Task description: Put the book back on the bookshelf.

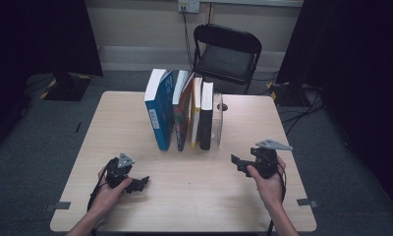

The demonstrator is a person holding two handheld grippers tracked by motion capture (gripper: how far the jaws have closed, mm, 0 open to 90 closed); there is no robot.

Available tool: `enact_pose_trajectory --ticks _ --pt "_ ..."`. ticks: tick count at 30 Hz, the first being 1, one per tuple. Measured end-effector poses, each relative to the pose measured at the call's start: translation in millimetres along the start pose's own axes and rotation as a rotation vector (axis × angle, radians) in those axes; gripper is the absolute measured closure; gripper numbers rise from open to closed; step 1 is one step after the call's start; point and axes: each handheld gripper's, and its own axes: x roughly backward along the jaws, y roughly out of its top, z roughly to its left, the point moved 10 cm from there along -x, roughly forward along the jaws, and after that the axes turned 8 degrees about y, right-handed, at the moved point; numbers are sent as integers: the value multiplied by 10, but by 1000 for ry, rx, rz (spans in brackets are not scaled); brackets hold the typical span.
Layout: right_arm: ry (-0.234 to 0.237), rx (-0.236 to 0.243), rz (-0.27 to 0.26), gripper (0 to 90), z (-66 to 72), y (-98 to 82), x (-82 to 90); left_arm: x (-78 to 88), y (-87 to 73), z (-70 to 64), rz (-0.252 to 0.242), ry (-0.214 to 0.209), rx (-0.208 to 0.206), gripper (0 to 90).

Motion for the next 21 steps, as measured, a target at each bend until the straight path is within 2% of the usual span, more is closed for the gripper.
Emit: enact_pose_trajectory --ticks 5,8,11,13,15,16,21 --pt "-23 -6 33 139 -110 -219 124 1 -1 10 -2 6 5 0" --pt "-36 -24 49 139 -200 -360 186 3 -4 16 -1 8 8 0" --pt "-62 -31 91 139 -300 -535 228 7 -9 25 1 12 8 0" --pt "-72 -27 129 139 -357 -666 224 10 -13 34 1 17 10 0" --pt "-86 2 180 140 -425 -794 199 10 -12 30 -3 19 20 0" --pt "-92 -14 197 140 -457 -852 189 14 -18 34 1 20 18 0" --pt "-121 -21 228 141 -540 -1022 154 15 -18 32 0 18 20 0"
